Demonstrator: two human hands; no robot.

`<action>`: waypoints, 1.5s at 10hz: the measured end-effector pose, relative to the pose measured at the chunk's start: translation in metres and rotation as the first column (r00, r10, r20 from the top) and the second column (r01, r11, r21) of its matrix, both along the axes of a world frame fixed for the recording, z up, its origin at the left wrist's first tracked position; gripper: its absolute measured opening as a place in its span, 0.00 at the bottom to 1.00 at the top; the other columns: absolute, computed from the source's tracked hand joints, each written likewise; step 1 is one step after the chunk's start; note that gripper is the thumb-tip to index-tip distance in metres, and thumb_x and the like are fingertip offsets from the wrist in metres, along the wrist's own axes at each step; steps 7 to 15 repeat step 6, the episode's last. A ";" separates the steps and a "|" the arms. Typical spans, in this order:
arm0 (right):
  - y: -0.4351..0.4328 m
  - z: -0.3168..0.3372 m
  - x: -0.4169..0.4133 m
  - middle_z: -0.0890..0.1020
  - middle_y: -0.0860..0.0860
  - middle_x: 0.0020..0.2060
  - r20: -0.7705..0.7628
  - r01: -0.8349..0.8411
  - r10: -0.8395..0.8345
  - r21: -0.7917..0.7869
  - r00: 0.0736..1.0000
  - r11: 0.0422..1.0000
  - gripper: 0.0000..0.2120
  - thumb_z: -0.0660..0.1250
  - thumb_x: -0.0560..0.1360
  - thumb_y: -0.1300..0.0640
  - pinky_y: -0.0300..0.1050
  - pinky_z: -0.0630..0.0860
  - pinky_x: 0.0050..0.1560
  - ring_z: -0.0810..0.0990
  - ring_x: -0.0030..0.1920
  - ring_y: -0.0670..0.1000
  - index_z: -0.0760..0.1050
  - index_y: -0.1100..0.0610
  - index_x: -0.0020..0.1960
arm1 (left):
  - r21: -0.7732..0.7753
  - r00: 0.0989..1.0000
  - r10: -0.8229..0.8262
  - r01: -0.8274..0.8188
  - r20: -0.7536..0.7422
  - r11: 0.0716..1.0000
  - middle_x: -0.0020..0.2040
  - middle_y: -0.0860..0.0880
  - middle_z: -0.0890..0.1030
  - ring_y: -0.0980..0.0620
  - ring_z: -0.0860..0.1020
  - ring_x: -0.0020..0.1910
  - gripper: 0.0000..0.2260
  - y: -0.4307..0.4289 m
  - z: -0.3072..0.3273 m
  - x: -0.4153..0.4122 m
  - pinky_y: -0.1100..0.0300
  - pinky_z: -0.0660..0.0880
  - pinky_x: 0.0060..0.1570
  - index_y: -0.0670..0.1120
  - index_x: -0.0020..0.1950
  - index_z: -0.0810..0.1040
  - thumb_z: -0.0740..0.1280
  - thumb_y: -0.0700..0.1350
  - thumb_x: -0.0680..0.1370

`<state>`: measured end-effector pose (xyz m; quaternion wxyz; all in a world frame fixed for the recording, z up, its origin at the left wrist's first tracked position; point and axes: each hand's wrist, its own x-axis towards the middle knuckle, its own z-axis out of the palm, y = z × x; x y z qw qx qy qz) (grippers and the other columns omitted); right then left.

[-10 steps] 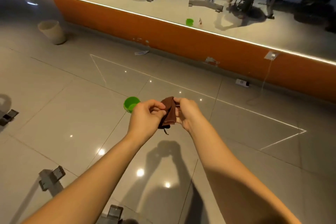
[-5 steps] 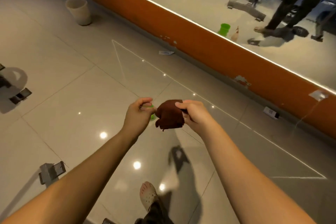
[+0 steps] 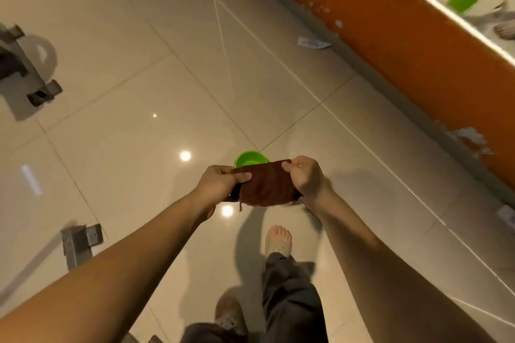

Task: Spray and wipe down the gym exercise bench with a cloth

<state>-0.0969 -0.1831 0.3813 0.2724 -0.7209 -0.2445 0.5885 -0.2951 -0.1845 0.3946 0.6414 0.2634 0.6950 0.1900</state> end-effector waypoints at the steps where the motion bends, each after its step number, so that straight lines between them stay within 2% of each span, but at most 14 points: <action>1: 0.043 -0.067 -0.004 0.80 0.61 0.38 -0.002 -0.074 0.074 -0.087 0.997 0.993 0.07 0.70 0.79 0.62 0.38 0.76 0.32 0.78 0.35 0.53 0.77 0.66 0.45 | 0.017 0.987 0.123 -0.122 -0.103 0.992 0.37 0.44 0.83 0.55 0.82 0.28 0.07 0.033 -0.071 0.004 0.62 0.79 0.28 0.35 0.45 0.81 0.76 0.37 0.75; 2: 0.073 -0.126 -0.013 0.80 0.58 0.39 -0.050 -0.145 0.139 -0.165 0.989 0.976 0.06 0.72 0.73 0.70 0.43 0.80 0.29 0.80 0.36 0.56 0.77 0.62 0.44 | -0.034 0.965 0.221 -0.228 -0.139 0.973 0.45 0.38 0.86 0.46 0.83 0.37 0.11 0.052 -0.135 -0.002 0.55 0.84 0.38 0.31 0.53 0.82 0.76 0.36 0.75; 3: 0.088 -0.189 -0.024 0.83 0.57 0.48 0.095 -0.224 0.242 -0.172 0.966 0.959 0.17 0.76 0.63 0.62 0.54 0.84 0.50 0.83 0.47 0.58 0.76 0.58 0.49 | -0.076 0.958 0.250 -0.262 -0.142 0.962 0.47 0.38 0.85 0.43 0.83 0.40 0.07 0.062 -0.192 -0.007 0.56 0.84 0.38 0.35 0.53 0.84 0.74 0.33 0.76; 4: 0.098 -0.237 -0.033 0.83 0.54 0.50 0.139 -0.257 0.278 -0.147 0.951 0.955 0.16 0.76 0.66 0.63 0.51 0.83 0.52 0.83 0.51 0.56 0.77 0.55 0.52 | -0.065 0.949 0.294 -0.303 -0.115 0.951 0.45 0.40 0.85 0.44 0.83 0.39 0.05 0.073 -0.237 -0.009 0.60 0.83 0.36 0.37 0.52 0.85 0.73 0.33 0.76; 5: 0.108 -0.271 -0.040 0.82 0.54 0.51 0.166 -0.242 0.258 -0.110 0.952 0.964 0.17 0.74 0.71 0.67 0.48 0.83 0.52 0.83 0.53 0.56 0.80 0.56 0.58 | -0.077 0.952 0.297 -0.302 -0.066 0.950 0.44 0.41 0.84 0.46 0.82 0.36 0.07 0.083 -0.273 -0.013 0.62 0.81 0.33 0.37 0.55 0.84 0.72 0.34 0.77; 6: 0.116 -0.291 -0.042 0.77 0.52 0.52 0.206 -0.304 0.334 -0.166 0.920 0.938 0.18 0.68 0.77 0.66 0.46 0.77 0.60 0.78 0.55 0.53 0.77 0.62 0.67 | -0.150 0.971 0.238 -0.240 -0.032 0.959 0.44 0.41 0.82 0.45 0.79 0.39 0.16 0.087 -0.296 -0.016 0.59 0.75 0.36 0.41 0.66 0.79 0.71 0.34 0.79; 15: 0.116 -0.291 -0.042 0.77 0.52 0.52 0.206 -0.304 0.334 -0.166 0.920 0.938 0.18 0.68 0.77 0.66 0.46 0.77 0.60 0.78 0.55 0.53 0.77 0.62 0.67 | -0.150 0.971 0.238 -0.240 -0.032 0.959 0.44 0.41 0.82 0.45 0.79 0.39 0.16 0.087 -0.296 -0.016 0.59 0.75 0.36 0.41 0.66 0.79 0.71 0.34 0.79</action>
